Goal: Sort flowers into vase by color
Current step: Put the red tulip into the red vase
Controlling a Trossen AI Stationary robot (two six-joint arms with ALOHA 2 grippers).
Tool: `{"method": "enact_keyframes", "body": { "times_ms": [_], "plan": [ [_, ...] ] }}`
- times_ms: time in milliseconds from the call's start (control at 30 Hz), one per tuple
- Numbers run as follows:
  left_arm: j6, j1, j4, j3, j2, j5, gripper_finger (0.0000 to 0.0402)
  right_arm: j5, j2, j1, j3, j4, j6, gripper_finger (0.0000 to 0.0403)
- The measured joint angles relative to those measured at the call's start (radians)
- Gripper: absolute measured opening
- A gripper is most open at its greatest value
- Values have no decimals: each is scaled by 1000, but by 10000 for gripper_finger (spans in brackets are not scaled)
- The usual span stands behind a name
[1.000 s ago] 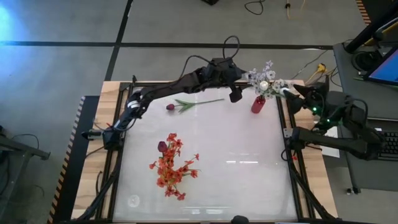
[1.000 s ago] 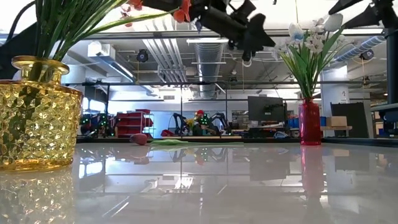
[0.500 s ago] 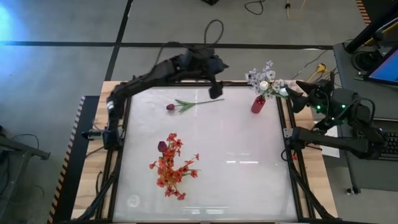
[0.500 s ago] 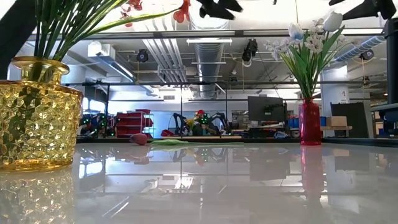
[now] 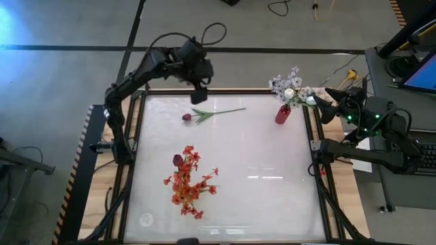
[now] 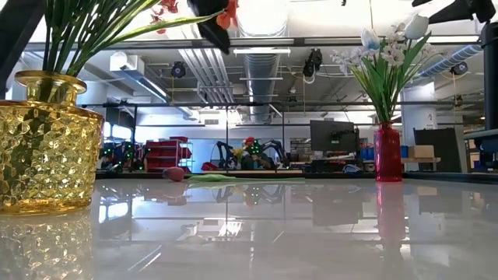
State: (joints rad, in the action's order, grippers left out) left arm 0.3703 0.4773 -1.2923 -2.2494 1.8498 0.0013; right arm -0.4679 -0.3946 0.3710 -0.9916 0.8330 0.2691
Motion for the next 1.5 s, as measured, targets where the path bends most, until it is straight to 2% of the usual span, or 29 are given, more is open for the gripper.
{"method": "enact_keyframes", "body": {
  "times_ms": [100,300,533,733,1167,1500],
  "plan": [
    [41,50,-33,1,10,34,295,0,0,0,0,-1,-1,329],
    [69,105,65,7,78,158,295,5,-2,0,-2,-39,-34,329],
    [119,97,21,8,194,166,295,38,-17,0,-3,-127,-89,329],
    [119,92,-44,8,227,167,295,61,-88,0,-8,-187,-152,329],
    [-23,27,11,0,87,167,295,50,-332,0,-241,-171,-265,329],
    [-54,-58,38,6,-12,168,295,50,-446,0,-362,-127,-314,329]
  ]
}}
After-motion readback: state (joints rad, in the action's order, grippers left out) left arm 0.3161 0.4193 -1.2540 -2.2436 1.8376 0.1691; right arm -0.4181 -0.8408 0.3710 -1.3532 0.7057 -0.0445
